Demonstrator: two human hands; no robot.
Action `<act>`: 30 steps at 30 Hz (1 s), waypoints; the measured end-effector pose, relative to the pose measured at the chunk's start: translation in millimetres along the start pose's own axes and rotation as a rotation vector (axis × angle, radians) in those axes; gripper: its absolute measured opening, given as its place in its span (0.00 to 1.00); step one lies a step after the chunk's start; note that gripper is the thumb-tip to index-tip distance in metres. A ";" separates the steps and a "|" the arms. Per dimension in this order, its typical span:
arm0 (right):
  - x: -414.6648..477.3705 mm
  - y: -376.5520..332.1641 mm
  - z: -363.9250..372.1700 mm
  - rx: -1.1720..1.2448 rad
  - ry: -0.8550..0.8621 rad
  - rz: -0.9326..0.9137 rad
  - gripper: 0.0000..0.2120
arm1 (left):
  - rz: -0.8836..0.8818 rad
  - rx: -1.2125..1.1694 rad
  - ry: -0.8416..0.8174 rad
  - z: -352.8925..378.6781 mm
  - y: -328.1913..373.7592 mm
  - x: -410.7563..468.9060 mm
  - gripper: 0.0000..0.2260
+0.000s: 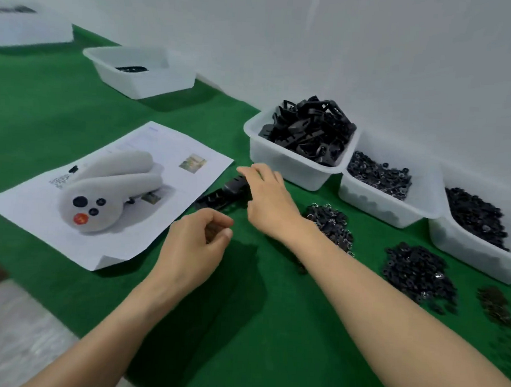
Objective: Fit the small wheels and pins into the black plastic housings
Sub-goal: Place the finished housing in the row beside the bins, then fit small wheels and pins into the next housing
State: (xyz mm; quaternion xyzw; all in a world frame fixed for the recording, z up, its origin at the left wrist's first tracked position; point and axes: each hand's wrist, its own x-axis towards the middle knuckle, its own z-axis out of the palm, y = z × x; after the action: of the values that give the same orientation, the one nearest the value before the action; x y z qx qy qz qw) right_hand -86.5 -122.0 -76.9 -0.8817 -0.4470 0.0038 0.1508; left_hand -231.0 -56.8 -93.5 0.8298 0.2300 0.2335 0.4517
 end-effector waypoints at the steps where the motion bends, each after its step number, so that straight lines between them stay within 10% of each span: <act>1: 10.1 -0.8 1.3 -0.041 -0.035 -0.016 0.36 | 0.001 0.002 -0.001 -2.1 -1.4 4.6 0.05; 8: 18.1 6.2 1.2 -0.063 -0.074 -0.083 0.22 | 0.039 0.155 0.028 -9.2 -7.3 44.6 0.16; 14: -47.5 13.7 -26.3 0.600 0.072 0.132 0.16 | -0.011 0.402 -0.273 5.1 -11.0 78.3 0.39; 21: -108.5 27.9 -30.6 1.485 -0.099 0.350 0.23 | 0.143 0.392 -0.297 25.9 -0.8 88.8 0.25; 30: -155.3 38.7 -30.2 1.566 -0.154 0.351 0.26 | 0.247 -0.015 -0.282 14.4 25.5 24.9 0.10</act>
State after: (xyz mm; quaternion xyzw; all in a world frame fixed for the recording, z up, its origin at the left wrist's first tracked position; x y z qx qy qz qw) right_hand -145.0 -274.0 -78.4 -0.5747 -0.1785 0.4005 0.6910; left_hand -198.6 -63.7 -74.1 0.8728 0.0589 0.1701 0.4537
